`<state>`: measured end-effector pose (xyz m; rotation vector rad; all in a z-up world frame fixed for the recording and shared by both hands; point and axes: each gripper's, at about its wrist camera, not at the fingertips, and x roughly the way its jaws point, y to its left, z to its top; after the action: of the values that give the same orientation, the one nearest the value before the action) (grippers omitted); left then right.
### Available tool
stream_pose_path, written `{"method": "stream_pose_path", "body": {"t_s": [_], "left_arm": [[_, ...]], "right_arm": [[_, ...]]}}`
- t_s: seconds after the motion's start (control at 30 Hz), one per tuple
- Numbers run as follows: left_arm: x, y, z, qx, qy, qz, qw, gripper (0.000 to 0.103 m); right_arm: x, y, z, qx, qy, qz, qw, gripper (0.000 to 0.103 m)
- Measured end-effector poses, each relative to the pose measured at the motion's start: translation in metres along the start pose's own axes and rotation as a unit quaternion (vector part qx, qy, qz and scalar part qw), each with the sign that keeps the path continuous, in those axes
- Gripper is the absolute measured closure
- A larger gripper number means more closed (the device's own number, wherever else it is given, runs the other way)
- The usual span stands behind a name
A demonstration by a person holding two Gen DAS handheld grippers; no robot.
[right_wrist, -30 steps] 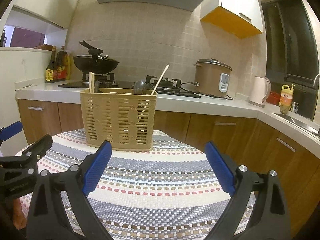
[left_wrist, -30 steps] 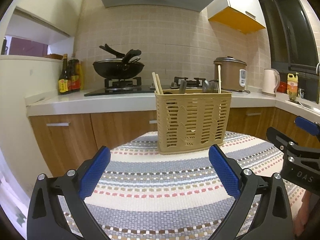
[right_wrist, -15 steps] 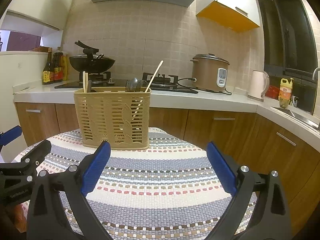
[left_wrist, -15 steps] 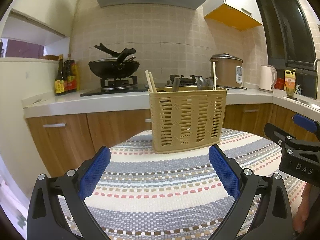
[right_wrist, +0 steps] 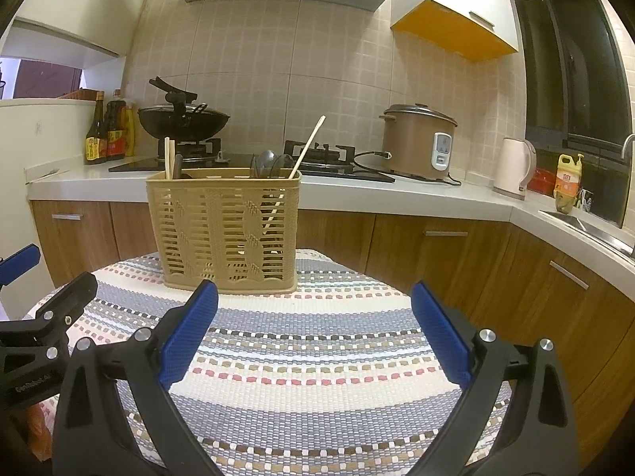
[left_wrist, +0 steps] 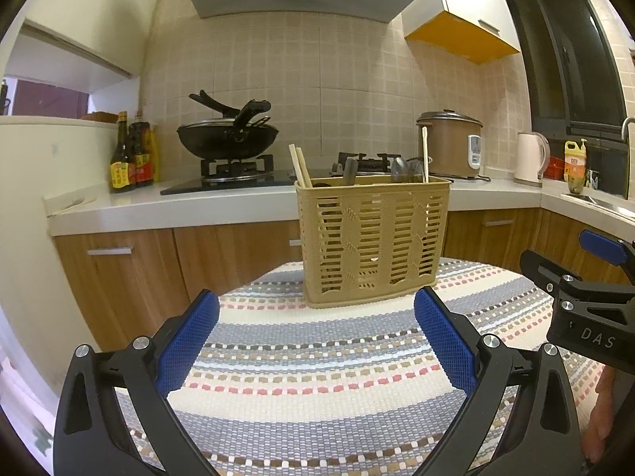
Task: Organize utensils
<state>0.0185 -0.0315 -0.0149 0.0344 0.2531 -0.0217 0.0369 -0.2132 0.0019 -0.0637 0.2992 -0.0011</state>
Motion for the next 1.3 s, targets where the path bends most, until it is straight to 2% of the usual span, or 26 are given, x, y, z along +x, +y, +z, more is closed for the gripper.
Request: {"method": "stream_pose_path", "body": {"t_s": [1.3], "left_arm": [[0.0003, -0.0004, -0.0003, 0.001, 0.001, 0.0, 1.0, 0.008]], "right_arm": [[0.0004, -0.0015, -0.0004, 0.006, 0.005, -0.002, 1.0, 0.008]]}}
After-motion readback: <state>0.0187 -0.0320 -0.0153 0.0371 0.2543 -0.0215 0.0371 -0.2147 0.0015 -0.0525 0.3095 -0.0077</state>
